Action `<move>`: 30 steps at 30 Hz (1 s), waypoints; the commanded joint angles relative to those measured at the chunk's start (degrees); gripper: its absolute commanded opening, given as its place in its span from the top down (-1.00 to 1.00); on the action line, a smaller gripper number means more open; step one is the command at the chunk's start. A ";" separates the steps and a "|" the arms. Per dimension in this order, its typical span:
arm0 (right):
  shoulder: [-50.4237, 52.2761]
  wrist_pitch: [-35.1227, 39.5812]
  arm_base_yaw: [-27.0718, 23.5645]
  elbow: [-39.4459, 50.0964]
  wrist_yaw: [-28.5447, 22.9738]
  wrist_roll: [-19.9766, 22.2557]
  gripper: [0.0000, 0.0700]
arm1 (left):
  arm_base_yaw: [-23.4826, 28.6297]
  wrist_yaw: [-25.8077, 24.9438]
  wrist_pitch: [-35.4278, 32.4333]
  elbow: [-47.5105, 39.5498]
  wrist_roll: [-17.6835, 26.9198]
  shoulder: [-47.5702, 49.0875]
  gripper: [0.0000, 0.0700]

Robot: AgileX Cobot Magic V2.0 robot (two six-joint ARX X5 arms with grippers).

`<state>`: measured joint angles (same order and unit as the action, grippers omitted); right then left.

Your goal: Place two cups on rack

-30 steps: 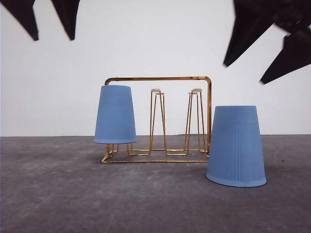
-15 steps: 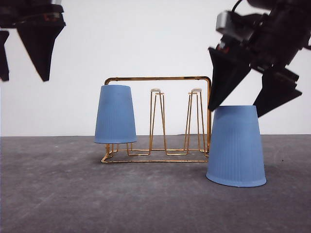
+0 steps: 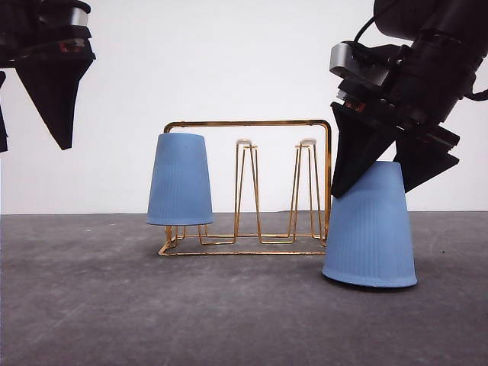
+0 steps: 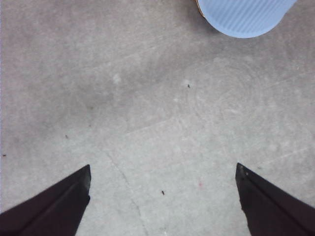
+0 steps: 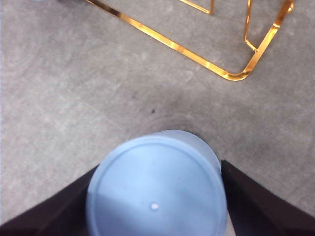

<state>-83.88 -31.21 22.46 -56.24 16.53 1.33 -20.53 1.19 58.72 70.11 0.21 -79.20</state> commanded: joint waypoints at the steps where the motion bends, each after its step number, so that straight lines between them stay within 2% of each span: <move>1: -0.92 -0.27 0.27 -1.32 0.00 0.91 0.06 | -0.27 -0.15 -0.30 0.90 0.22 -0.55 -0.59; 4: 0.02 -1.78 0.22 -4.51 0.02 1.50 0.06 | -0.27 -0.15 -0.47 0.90 0.22 -0.55 -0.59; 13: 1.29 -12.16 0.24 -22.92 0.01 4.62 0.06 | -0.27 -0.15 -1.37 0.90 0.20 -0.55 -0.59; 16: 1.29 -13.09 0.24 -27.20 0.02 5.08 0.06 | -0.27 -0.15 -1.52 0.90 0.20 -0.55 -0.59; 30: -2.43 -7.88 0.24 -28.88 -0.12 4.82 0.06 | -0.27 -0.15 -1.75 0.90 0.22 -0.55 -0.59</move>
<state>-84.88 -39.58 22.44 -84.12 16.45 5.80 -20.51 1.19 57.21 70.11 0.21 -79.20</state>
